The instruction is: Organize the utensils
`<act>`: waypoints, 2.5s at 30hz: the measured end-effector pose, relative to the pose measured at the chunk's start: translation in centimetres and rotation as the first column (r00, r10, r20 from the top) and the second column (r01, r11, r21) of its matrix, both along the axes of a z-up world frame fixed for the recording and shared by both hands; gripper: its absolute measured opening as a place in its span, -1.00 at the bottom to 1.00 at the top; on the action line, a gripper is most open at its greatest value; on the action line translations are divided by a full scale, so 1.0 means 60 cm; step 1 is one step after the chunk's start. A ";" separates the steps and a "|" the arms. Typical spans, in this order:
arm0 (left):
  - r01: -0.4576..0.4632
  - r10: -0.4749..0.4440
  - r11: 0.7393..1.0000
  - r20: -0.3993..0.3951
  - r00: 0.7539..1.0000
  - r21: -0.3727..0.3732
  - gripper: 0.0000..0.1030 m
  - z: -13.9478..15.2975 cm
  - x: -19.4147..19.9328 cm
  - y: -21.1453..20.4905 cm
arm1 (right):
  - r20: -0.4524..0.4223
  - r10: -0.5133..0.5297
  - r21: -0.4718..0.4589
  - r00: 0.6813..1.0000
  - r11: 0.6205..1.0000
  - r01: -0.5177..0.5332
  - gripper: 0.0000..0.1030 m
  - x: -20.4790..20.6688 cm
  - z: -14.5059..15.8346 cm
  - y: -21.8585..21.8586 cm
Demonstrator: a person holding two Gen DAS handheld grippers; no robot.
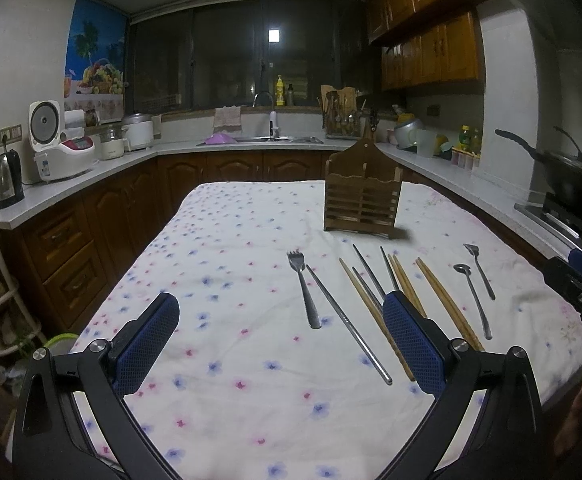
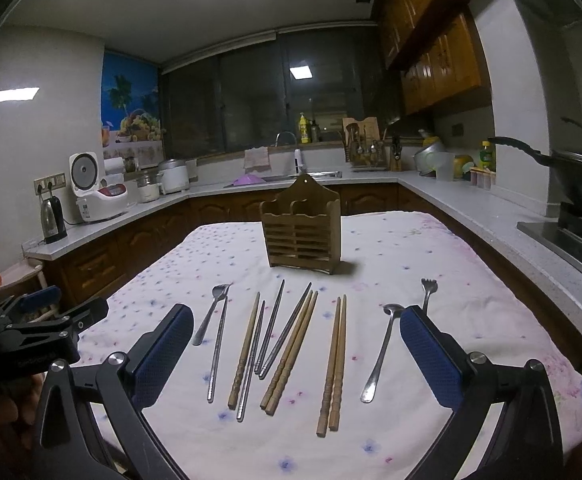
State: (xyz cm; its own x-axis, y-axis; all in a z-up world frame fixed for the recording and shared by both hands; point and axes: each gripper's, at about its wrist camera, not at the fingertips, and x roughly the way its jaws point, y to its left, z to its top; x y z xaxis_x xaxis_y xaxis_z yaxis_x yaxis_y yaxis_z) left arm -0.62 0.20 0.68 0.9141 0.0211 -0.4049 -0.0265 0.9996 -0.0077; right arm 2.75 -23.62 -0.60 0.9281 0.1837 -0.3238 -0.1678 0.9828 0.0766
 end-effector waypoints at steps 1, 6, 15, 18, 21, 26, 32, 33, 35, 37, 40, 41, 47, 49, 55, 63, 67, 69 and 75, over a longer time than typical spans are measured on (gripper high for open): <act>0.001 -0.001 1.000 0.000 1.000 -0.001 1.00 0.000 0.000 0.000 | 0.000 0.001 0.000 1.000 1.000 -0.001 1.00 0.000 0.000 0.002; -0.002 0.002 1.000 0.000 1.000 0.003 1.00 -0.001 0.000 0.000 | 0.003 0.001 0.001 1.000 1.000 -0.001 1.00 0.001 0.001 0.002; -0.002 0.002 1.000 0.001 1.000 0.000 1.00 -0.002 0.001 0.003 | 0.002 0.002 0.001 1.000 1.000 -0.002 1.00 0.000 0.000 0.002; -0.001 0.001 1.000 0.001 1.000 -0.001 1.00 -0.002 0.000 0.004 | 0.003 0.001 0.002 1.000 1.000 -0.001 1.00 0.000 0.001 0.002; -0.001 0.001 1.000 0.001 1.000 -0.002 1.00 -0.002 0.000 0.004 | 0.004 0.001 0.003 1.000 1.000 -0.001 1.00 0.001 0.001 0.002; -0.006 0.006 1.000 -0.008 1.000 -0.006 1.00 -0.004 0.002 0.008 | 0.001 0.001 0.002 1.000 1.000 -0.001 1.00 0.001 0.001 0.000; 0.008 -0.010 0.999 -0.043 0.999 -0.035 1.00 -0.009 0.017 0.015 | -0.013 0.012 0.011 1.000 1.000 -0.012 1.00 0.005 -0.001 0.003; 0.010 -0.012 0.999 -0.053 0.999 -0.043 1.00 -0.010 0.022 0.016 | -0.024 0.015 0.019 1.000 1.000 -0.015 1.00 0.008 -0.002 0.003; 0.016 -0.022 0.998 -0.087 0.996 -0.064 1.00 -0.013 0.037 0.020 | -0.043 0.020 0.034 0.999 0.999 -0.018 1.00 0.018 -0.003 0.002; 0.026 -0.037 0.996 -0.127 0.991 -0.082 1.00 -0.017 0.057 0.023 | -0.067 0.033 0.052 0.997 0.998 -0.029 1.00 0.031 -0.002 -0.002; 0.028 -0.045 0.995 -0.177 0.983 -0.097 1.00 -0.020 0.091 0.028 | -0.108 0.041 0.078 0.993 0.996 -0.032 1.00 0.056 -0.002 -0.013; 0.038 -0.058 0.993 -0.190 0.980 -0.108 1.00 -0.021 0.102 0.028 | -0.122 0.040 0.088 0.992 0.996 -0.029 1.00 0.066 -0.002 -0.019; 0.051 -0.075 0.993 -0.237 0.969 -0.104 1.00 -0.023 0.156 0.016 | -0.196 0.018 0.139 0.981 0.990 0.009 1.00 0.120 -0.005 -0.051; 0.065 -0.086 0.994 -0.258 0.962 -0.089 1.00 -0.024 0.178 0.006 | -0.214 0.014 0.146 0.977 0.989 0.018 1.00 0.137 -0.008 -0.057; 0.104 -0.126 0.991 -0.306 0.944 -0.088 0.99 -0.029 0.239 -0.016 | -0.270 0.005 0.126 0.963 0.992 0.030 0.82 0.199 -0.017 -0.069; 0.154 -0.176 0.984 -0.375 0.910 -0.087 0.79 -0.041 0.327 -0.049 | -0.390 0.004 0.105 0.921 0.994 0.041 0.03 0.300 -0.043 -0.085; 0.172 -0.197 0.980 -0.412 0.889 -0.098 0.67 -0.052 0.371 -0.064 | -0.458 0.024 0.101 0.889 0.995 0.026 -0.18 0.336 -0.068 -0.080; 0.183 -0.209 0.978 -0.429 0.879 -0.101 0.60 -0.060 0.392 -0.074 | -0.496 0.025 0.099 0.868 0.995 0.028 -0.25 0.352 -0.084 -0.078; 0.215 -0.254 0.967 -0.514 0.820 -0.135 0.24 -0.092 0.462 -0.105 | -0.566 0.035 0.102 0.823 0.994 0.027 -0.35 0.393 -0.122 -0.079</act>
State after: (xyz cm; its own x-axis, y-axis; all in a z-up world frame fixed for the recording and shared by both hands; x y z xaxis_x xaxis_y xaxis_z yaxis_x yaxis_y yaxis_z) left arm 27.09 -6.07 -4.83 0.5388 -0.2117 -0.8154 0.1891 0.9736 -0.1279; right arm 26.32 -28.37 -7.92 0.5857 0.2476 -0.7718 -0.0680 0.9639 0.2576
